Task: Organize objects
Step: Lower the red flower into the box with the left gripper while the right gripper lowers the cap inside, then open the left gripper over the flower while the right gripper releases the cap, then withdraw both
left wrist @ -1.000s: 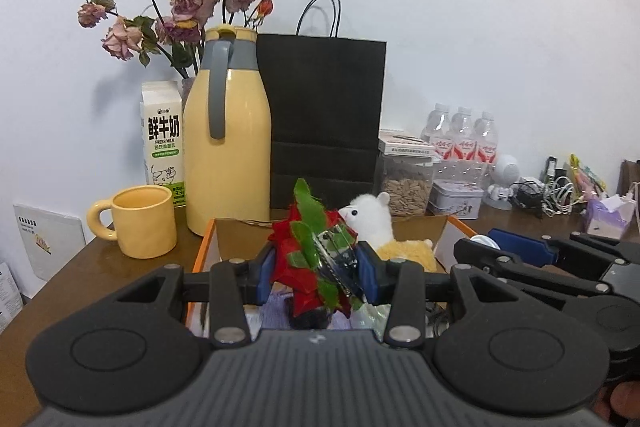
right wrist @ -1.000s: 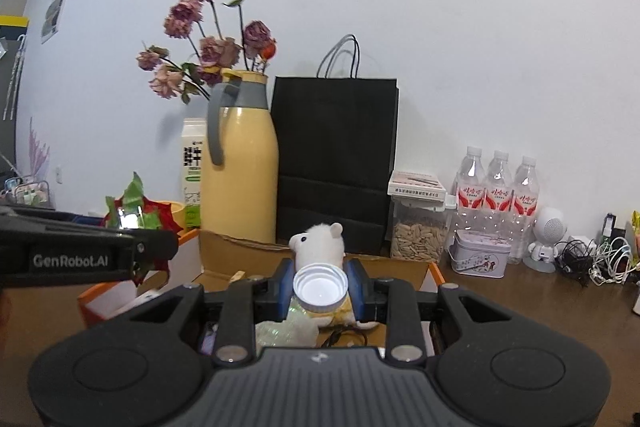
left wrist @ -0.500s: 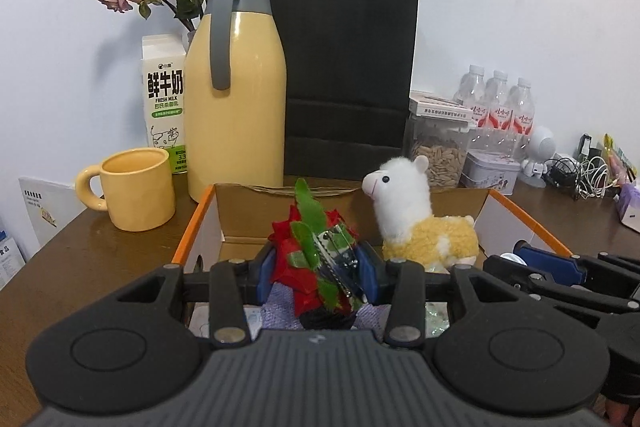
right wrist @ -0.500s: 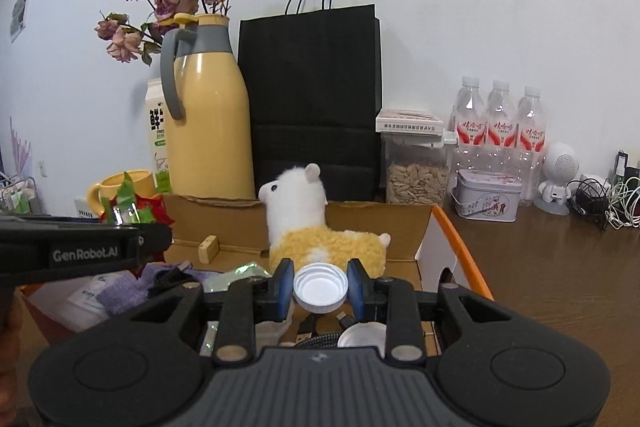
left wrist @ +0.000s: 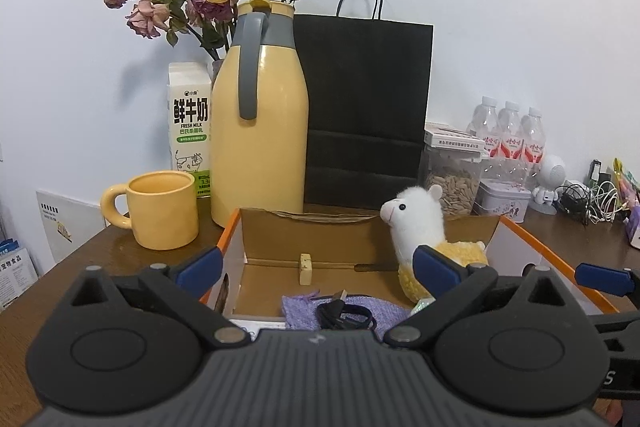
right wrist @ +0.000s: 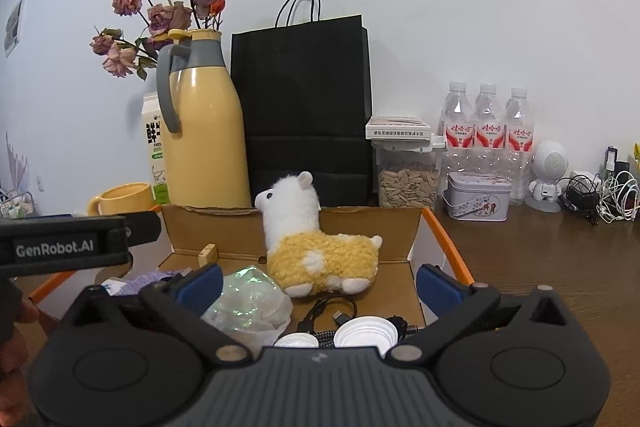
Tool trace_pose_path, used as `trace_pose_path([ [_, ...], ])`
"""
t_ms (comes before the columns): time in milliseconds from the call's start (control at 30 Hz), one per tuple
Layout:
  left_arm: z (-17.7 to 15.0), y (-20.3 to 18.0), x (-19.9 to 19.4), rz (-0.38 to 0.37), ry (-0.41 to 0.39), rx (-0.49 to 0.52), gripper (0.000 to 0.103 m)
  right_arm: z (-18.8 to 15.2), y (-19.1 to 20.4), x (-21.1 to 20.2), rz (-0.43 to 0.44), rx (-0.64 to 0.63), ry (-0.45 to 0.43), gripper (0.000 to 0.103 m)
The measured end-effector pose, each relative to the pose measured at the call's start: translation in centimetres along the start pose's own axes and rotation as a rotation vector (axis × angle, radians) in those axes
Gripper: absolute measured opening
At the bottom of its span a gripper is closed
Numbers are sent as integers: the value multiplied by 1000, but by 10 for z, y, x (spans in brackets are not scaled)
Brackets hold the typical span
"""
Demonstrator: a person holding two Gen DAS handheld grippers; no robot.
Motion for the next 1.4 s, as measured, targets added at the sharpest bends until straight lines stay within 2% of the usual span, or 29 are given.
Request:
trace_pose_path([
  [433, 0, 0, -8, -15, -16, -5, 103, 2, 1, -11, -16, -12, -36, 103],
  [833, -11, 14, -36, -59, -45, -6, 103, -3, -2, -35, -31, -34, -72, 103],
  [1100, -32, 28, -49, -58, -3, 13, 103, -18, -8, -51, -39, -63, -53, 103],
  [1400, -54, 44, -57, -69, 59, 11, 103, -42, -28, -64, -51, -59, 23, 103],
])
Point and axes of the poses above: each gripper's, at about its wrist camera, not at the fingertips, and x roughly the way its jaws point, y to its left, z to its top, the point moved 3 cm from there along x, roughly the way its jaws point, and after that the axes turned 7 degrees about y, right-handed, at the moved point
